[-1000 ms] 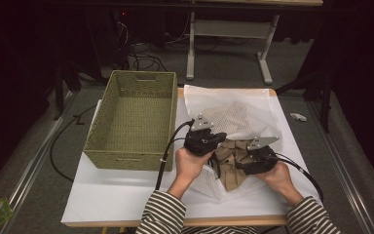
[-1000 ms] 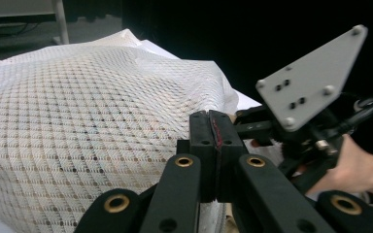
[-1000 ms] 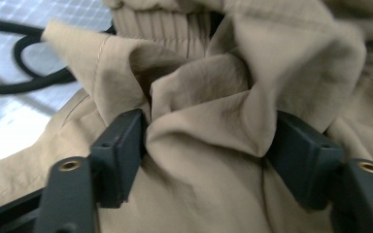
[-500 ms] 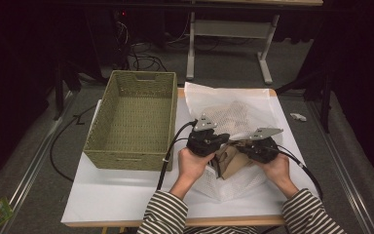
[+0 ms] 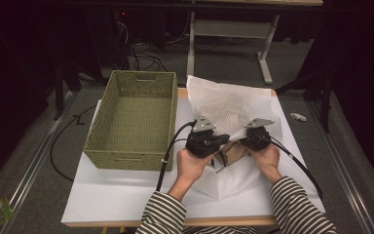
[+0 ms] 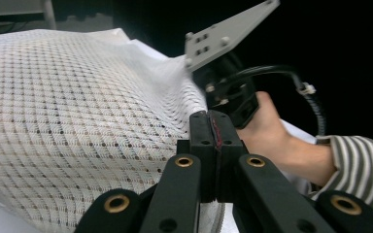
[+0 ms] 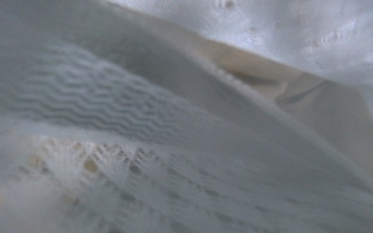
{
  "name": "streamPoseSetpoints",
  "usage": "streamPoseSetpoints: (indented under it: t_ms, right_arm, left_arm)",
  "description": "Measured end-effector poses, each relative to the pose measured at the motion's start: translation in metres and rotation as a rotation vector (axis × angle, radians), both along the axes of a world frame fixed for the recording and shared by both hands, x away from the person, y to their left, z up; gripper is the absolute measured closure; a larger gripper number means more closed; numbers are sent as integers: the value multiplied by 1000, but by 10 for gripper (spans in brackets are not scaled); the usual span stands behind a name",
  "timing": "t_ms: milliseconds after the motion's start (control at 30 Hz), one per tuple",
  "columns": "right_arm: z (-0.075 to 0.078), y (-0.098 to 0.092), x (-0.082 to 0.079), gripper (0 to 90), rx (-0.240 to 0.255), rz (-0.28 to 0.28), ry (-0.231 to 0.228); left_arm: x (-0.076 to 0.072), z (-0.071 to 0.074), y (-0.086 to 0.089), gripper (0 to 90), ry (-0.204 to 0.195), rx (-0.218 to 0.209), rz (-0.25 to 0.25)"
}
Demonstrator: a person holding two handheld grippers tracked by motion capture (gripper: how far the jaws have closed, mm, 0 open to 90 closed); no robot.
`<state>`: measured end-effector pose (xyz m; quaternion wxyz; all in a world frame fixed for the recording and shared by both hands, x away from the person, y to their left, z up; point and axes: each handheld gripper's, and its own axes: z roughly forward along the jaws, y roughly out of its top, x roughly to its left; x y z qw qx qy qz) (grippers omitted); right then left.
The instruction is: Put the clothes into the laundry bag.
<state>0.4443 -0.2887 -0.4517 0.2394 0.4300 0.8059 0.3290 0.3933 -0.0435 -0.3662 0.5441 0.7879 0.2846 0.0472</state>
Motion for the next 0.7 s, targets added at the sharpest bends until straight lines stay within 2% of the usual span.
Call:
streamPoseSetpoints:
  t_ms: [200,333,467,600,700]
  right_arm:
    - [11,-6,-18,633,-15,61,31]
    - [22,-17,-34,567,-9,100,33]
    - [34,-26,-52,551,-27,137,24]
    - [38,-39,-62,523,-7,118,31]
    - [40,-49,-68,505,-13,96,35]
  left_arm:
    - [3,-5,0,900,-2,20,17]
    - [3,-10,2,900,8,20,24]
    - [3,-11,5,900,7,18,34]
    - [2,-11,8,900,4,15,39]
    - [2,-12,9,900,7,16,42]
